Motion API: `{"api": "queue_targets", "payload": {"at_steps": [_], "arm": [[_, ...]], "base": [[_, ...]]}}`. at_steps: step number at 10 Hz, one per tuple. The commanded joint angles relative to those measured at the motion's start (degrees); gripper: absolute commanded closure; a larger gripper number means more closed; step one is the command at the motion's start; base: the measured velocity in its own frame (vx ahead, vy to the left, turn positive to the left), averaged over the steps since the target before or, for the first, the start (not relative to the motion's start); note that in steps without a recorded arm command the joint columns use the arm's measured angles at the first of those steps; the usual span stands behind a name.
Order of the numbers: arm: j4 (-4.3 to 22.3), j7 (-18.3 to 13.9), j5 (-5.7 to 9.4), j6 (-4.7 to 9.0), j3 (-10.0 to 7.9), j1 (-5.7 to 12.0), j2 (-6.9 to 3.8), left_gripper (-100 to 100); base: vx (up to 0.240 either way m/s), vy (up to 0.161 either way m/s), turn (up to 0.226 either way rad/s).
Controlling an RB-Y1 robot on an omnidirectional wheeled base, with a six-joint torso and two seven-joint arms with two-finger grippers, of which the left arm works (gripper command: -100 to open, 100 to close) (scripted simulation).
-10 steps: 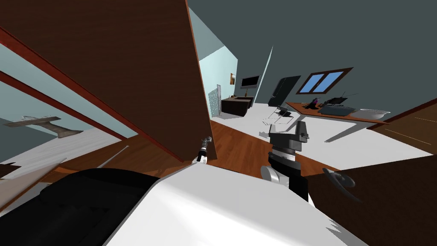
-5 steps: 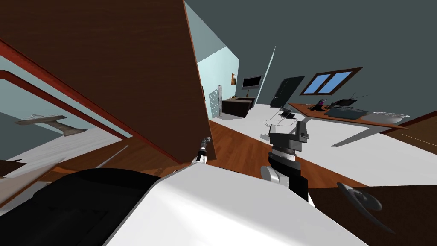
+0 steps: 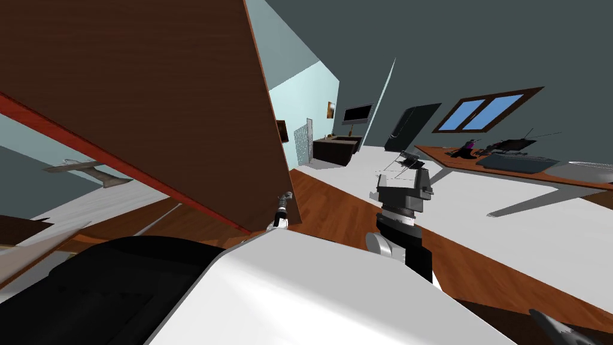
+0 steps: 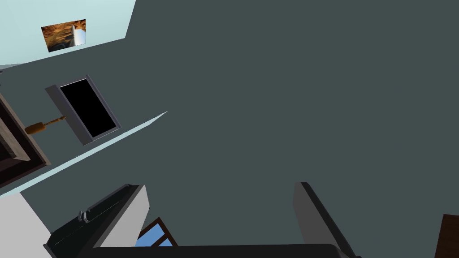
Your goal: Push the door open
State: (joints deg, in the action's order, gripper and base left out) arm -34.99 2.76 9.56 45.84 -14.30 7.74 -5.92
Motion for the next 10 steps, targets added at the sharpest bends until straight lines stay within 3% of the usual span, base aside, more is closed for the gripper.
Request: {"api": "queue_targets", "payload": {"at_steps": [1, 8, 10], "arm": [[-0.62, 0.44, 0.69, -0.32, -1.31, 0.02, -0.56, 100], [-0.25, 1.81, 2.71, -0.11, -4.95, -0.11, -0.79, 100], [0.3, 1.84, 2.87, -0.05, -5.28, -0.23, -1.07, 100]], "base": [[0.186, -0.036, 0.069], [0.184, -0.056, 0.058], [0.131, -0.041, 0.056]]}}
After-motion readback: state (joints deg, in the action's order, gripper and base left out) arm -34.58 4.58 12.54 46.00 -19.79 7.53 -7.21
